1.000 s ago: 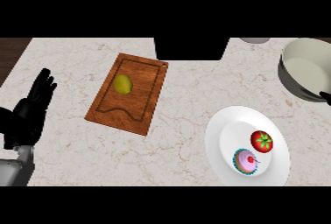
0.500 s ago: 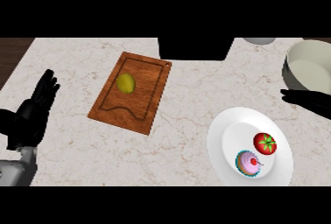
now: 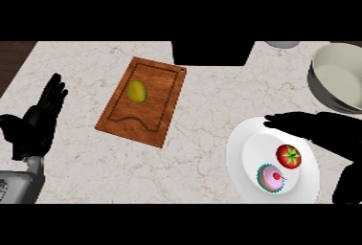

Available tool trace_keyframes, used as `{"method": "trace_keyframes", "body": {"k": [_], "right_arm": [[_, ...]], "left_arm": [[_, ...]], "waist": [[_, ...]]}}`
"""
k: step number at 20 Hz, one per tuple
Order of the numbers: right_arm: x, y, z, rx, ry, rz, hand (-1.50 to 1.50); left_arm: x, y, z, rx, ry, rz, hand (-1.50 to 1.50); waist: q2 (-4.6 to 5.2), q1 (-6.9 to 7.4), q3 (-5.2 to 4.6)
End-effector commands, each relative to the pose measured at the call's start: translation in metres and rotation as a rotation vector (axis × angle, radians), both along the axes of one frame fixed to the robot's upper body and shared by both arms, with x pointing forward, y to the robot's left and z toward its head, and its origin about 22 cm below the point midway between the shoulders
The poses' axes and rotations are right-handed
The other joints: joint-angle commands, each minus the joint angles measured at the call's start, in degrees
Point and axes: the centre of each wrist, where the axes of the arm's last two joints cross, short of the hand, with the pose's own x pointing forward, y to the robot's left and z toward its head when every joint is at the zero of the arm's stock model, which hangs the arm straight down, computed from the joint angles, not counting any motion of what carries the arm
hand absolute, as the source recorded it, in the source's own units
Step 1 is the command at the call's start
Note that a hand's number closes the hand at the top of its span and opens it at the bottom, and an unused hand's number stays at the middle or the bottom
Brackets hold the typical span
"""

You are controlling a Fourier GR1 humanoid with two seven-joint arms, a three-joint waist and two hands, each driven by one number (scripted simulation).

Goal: Pick the cupcake from the plate and place it in the bowl

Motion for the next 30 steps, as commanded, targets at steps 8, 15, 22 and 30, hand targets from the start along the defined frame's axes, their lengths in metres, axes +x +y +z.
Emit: {"method": "trace_keyframes", "body": {"k": [8,15,22,30], "right_arm": [[0.009,0.044,-0.047,-0.196,0.029,0.058,-1.5],[-0.015,0.043,-0.066,-0.135,-0.134,0.075,-1.5],[-0.013,0.022,-0.077,-0.152,-0.027,0.048,-1.5],[-0.007,0.031,-0.13,-0.183,-0.04,0.045,-1.5]], "left_arm": [[-0.002,0.005,0.002,0.003,0.001,0.008,0.0],[-0.004,0.017,0.006,0.004,0.002,0.022,0.0],[0.012,0.007,0.005,-0.005,0.007,0.015,0.0],[-0.005,0.005,-0.005,0.008,-0.01,0.005,0.0]], "waist": [[-0.08,-0.6,0.05],[-0.13,-0.92,0.06],[-0.12,-1.21,0.04],[-0.09,-0.77,0.05]]}}
